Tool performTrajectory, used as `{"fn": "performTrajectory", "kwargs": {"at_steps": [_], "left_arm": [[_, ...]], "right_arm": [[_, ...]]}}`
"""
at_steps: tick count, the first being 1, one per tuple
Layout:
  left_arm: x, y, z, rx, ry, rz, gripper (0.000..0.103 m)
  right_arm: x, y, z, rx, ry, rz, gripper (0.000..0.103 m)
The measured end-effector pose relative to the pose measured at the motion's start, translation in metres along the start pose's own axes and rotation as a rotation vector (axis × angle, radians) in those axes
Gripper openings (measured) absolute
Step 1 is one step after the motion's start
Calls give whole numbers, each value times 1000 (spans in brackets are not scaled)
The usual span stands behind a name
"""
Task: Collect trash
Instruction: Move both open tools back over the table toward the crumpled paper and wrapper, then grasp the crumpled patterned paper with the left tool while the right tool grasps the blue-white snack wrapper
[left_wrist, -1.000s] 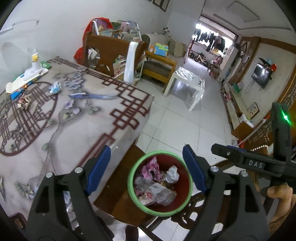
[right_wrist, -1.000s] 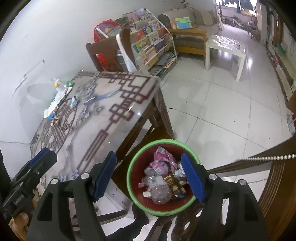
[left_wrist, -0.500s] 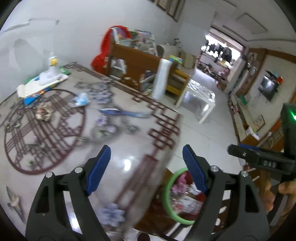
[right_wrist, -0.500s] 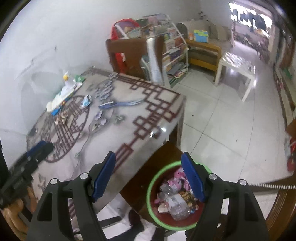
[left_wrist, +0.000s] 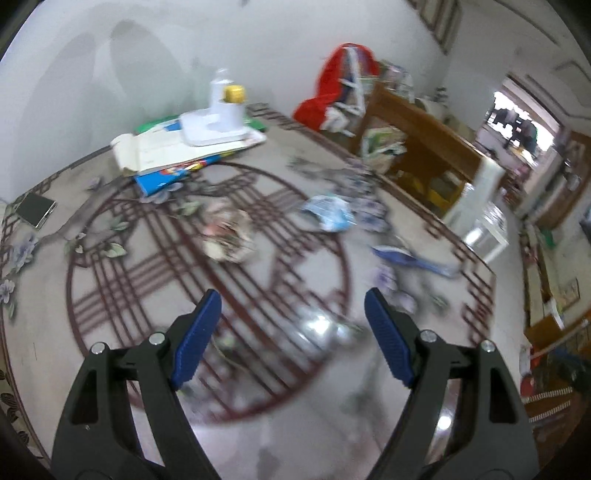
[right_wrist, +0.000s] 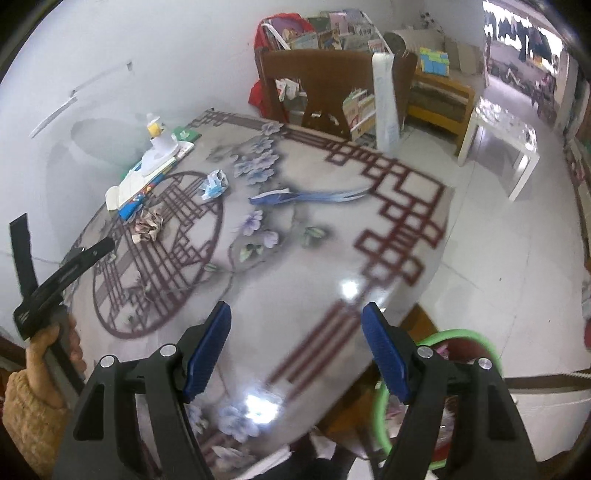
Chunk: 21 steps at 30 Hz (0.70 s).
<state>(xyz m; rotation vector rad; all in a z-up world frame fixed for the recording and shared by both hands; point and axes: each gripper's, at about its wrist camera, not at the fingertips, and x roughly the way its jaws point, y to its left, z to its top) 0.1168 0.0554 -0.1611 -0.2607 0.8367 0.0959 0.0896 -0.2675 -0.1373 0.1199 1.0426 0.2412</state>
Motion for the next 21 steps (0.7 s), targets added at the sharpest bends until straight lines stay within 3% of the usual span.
{"fn": "performTrajectory", "kwargs": {"at_steps": [5, 9, 19, 21], "left_arm": [[44, 30, 25, -19, 20, 56, 77], [82, 52, 38, -91, 67, 68, 77], [143, 78, 41, -165, 144, 106, 77], [151, 80, 39, -169, 161, 105, 70]], "right_arm": [[28, 20, 16, -3, 36, 12, 71], [56, 30, 32, -32, 72, 12, 71], [150, 68, 75, -110, 188, 102, 71], [164, 78, 81, -126, 198, 124, 71]]}}
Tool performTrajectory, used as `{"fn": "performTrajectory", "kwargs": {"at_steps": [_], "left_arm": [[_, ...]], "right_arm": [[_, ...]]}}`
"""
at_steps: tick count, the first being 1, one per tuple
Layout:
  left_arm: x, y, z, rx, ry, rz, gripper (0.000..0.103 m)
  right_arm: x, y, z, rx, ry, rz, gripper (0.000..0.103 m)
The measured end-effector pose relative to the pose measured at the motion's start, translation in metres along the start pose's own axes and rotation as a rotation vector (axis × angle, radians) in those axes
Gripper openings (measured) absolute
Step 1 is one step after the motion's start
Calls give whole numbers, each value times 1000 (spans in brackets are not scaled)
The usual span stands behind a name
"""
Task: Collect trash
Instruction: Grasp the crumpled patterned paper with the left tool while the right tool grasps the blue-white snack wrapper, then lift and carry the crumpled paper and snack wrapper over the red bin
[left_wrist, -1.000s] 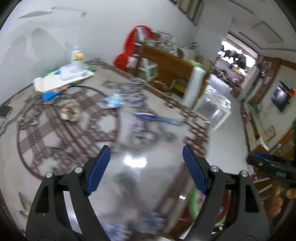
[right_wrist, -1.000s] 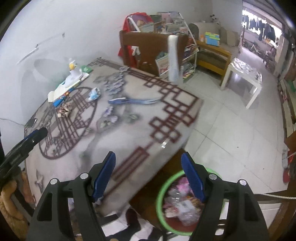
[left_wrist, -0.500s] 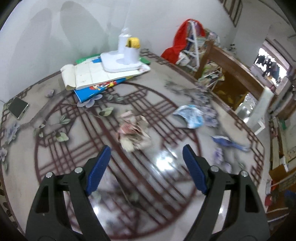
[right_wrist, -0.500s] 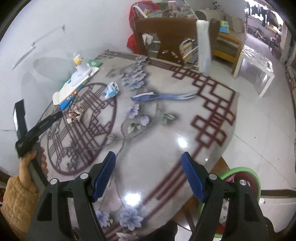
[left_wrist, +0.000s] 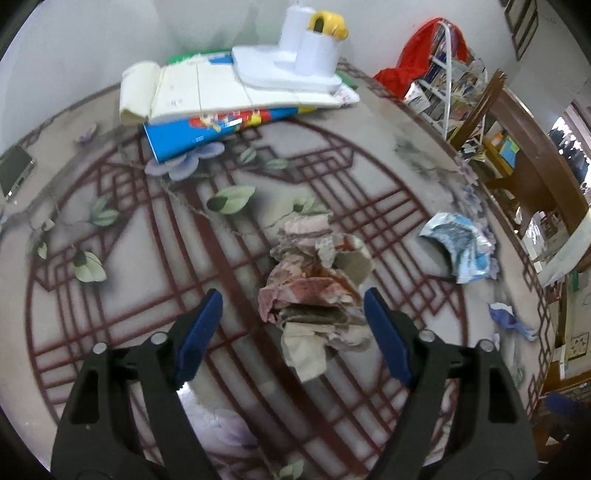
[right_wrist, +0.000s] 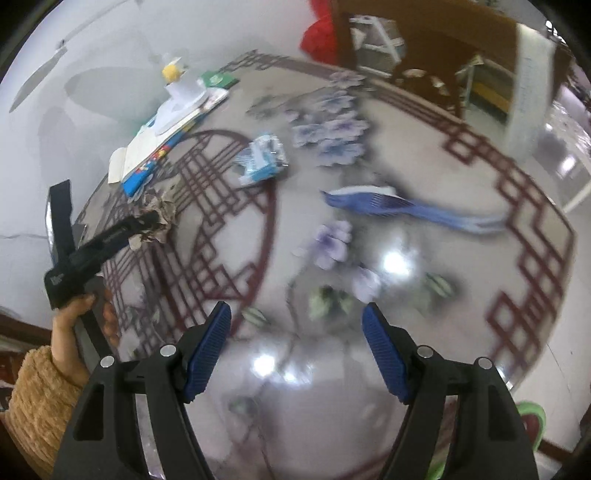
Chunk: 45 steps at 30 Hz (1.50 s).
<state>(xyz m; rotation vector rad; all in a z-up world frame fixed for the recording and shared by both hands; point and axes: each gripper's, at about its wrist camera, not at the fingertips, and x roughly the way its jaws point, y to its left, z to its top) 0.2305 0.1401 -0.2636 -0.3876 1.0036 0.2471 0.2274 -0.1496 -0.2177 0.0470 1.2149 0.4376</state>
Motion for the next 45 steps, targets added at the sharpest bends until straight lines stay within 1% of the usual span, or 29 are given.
{"fn": "performTrajectory", "kwargs": {"at_steps": [2, 3, 4, 6, 9, 11, 14, 17, 20, 23, 24, 25, 26, 27, 29, 33, 37, 42, 45], "left_arm": [[8, 1, -1, 0, 15, -18, 54], [10, 0, -1, 1, 23, -46, 44], [9, -1, -2, 4, 13, -43, 40], [3, -2, -3, 2, 3, -60, 37], [-8, 0, -8, -26, -6, -88, 37], [-21, 1, -18, -32, -15, -95, 37], [-34, 1, -29, -22, -13, -82, 38], [-51, 2, -40, -25, -19, -68, 38], [-63, 1, -47, -12, -31, -48, 38], [-70, 2, -50, -6, -40, -44, 38], [-70, 3, -50, -11, -42, -46, 38], [-69, 5, -49, -16, -40, -46, 38], [-69, 5, -49, -17, -39, -44, 38], [-68, 6, -48, -15, -40, -42, 38], [-70, 6, -48, -13, -45, -39, 38], [-77, 6, -45, -11, -65, -40, 38], [-95, 1, -44, 7, -101, -43, 38], [-126, -10, -46, 30, -161, -54, 38], [-143, -16, -51, 44, -185, -63, 38]], "right_arm": [[12, 6, 8, -18, 11, 16, 71], [17, 8, 12, -24, 17, 21, 71], [23, 9, 16, -31, 22, 24, 71], [31, 10, 26, -37, 26, 27, 71], [44, 11, 48, -21, 12, 43, 71], [53, 16, 68, -40, -21, 28, 71], [73, 24, 98, -68, -55, 0, 71], [94, 32, 123, -91, -71, -27, 71], [112, 38, 139, -122, -84, -59, 71], [125, 42, 147, -139, -87, -80, 71], [128, 44, 148, -144, -85, -86, 70], [131, 45, 148, -153, -81, -92, 63], [135, 46, 149, -165, -76, -104, 50], [137, 48, 150, -175, -71, -109, 44], [136, 50, 149, -181, -77, -101, 26], [122, 57, 142, -200, -92, -84, 23], [92, 63, 127, -219, -111, -54, 23], [42, 68, 92, -234, -138, -22, 23], [14, 68, 68, -222, -151, -1, 24]]}}
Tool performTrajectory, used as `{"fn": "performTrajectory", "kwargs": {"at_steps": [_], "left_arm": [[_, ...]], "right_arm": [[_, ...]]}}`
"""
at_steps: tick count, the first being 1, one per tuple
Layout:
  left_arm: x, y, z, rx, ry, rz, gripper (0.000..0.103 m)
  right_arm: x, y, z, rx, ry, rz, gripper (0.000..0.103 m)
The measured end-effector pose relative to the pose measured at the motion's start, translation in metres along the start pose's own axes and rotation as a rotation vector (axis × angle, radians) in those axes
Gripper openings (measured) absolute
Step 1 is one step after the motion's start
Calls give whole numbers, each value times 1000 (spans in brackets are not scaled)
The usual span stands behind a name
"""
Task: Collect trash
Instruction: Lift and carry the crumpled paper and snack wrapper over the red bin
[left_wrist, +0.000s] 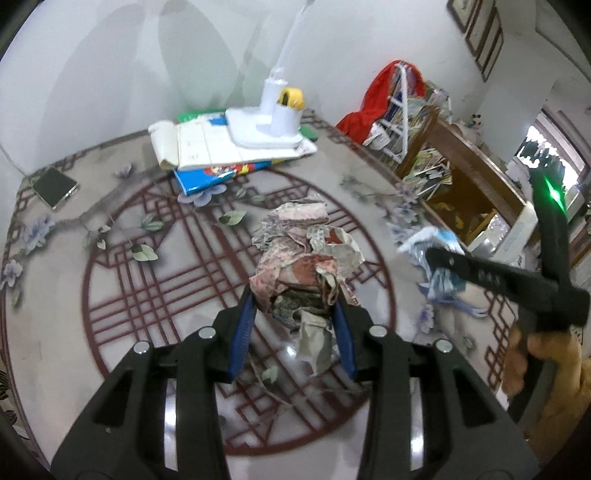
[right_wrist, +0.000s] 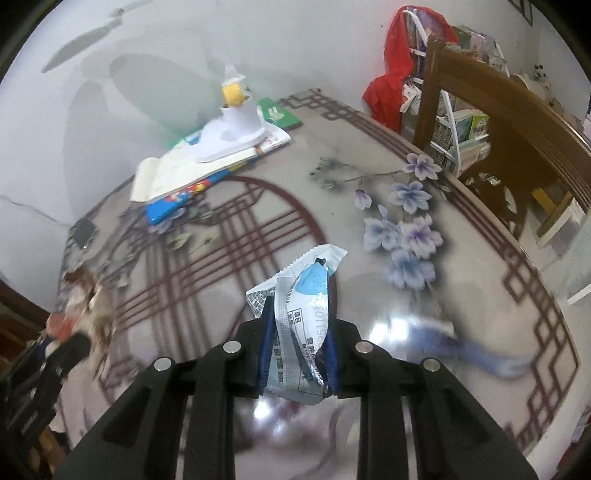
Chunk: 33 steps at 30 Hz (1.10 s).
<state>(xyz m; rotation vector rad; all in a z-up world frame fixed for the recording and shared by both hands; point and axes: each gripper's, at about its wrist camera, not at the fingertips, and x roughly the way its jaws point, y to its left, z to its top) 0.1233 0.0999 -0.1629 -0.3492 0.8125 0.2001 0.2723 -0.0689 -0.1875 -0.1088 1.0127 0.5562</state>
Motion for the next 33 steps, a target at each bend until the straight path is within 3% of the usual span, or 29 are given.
{"fn": "performTrajectory", "kwargs": {"at_steps": [15, 33], "left_arm": [[-78, -33, -33, 70, -79, -76, 38], [-130, -76, -69, 189, -107, -162, 39]], "right_arm": [[-101, 17, -88, 62, -62, -10, 25], [-190, 8, -160, 140, -149, -89, 26]]}}
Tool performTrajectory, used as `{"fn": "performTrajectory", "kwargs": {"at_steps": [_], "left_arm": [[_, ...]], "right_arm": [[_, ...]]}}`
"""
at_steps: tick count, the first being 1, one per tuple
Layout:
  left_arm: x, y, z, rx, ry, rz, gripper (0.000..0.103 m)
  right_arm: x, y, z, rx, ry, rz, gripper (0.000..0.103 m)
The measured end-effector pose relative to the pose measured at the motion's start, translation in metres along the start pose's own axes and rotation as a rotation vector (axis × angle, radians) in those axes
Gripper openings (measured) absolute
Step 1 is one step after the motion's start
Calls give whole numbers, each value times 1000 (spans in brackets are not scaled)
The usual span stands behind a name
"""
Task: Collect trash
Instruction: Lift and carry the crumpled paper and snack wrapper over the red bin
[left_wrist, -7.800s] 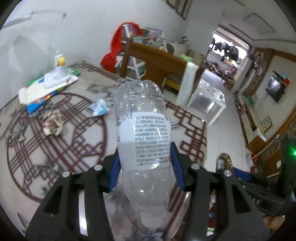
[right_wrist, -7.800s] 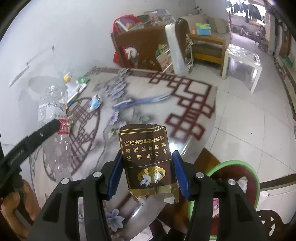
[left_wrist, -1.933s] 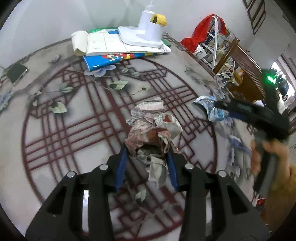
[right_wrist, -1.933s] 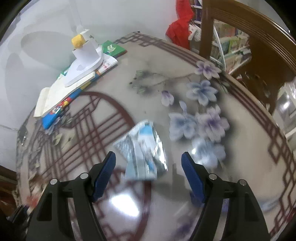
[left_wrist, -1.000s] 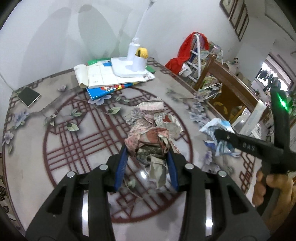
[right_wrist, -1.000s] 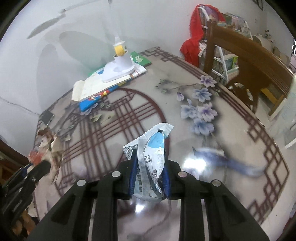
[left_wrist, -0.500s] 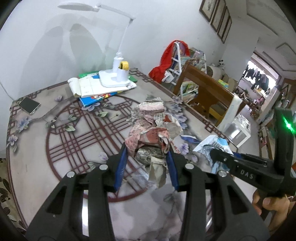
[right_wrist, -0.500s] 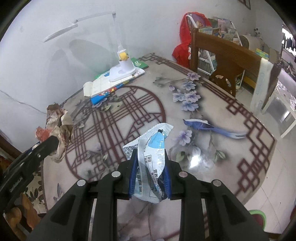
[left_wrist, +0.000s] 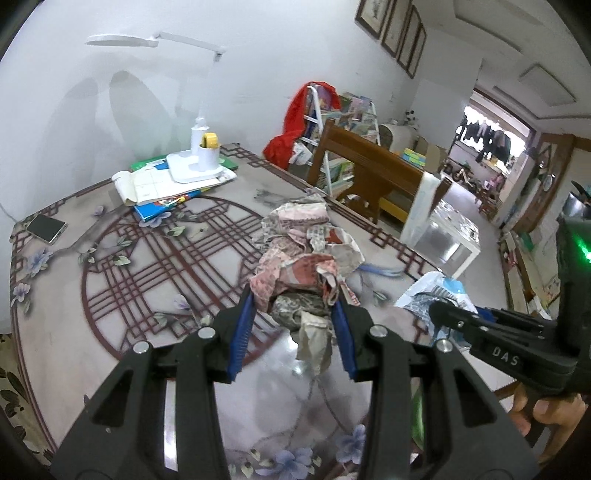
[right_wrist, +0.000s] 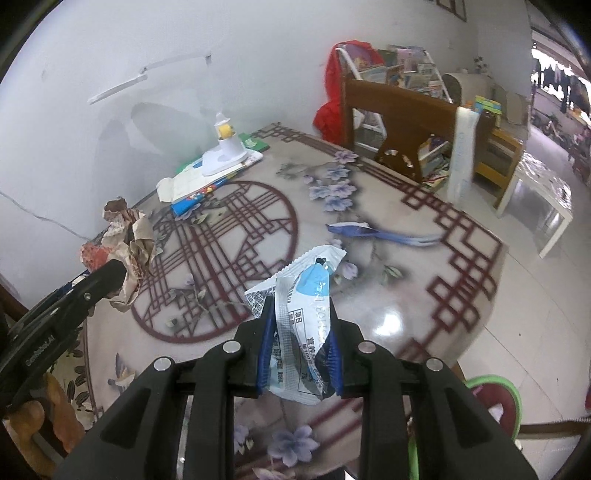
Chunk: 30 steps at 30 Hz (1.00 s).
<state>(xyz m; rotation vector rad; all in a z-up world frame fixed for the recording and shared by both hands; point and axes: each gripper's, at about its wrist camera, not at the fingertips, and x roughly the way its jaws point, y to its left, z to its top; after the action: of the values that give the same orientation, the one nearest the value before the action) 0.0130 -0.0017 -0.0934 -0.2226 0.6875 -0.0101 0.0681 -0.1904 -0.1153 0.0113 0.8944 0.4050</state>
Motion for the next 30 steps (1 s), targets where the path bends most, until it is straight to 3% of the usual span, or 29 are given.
{"fn": "performTrajectory", "kwargs": {"at_steps": [16, 30], "left_arm": [[-20, -64, -23, 44, 2, -36, 40], [-33, -159, -61, 77, 41, -54, 40]], "right_arm": [[-52, -41, -33, 14, -23, -14, 26], [-119, -138, -87, 72, -27, -43, 26]]}}
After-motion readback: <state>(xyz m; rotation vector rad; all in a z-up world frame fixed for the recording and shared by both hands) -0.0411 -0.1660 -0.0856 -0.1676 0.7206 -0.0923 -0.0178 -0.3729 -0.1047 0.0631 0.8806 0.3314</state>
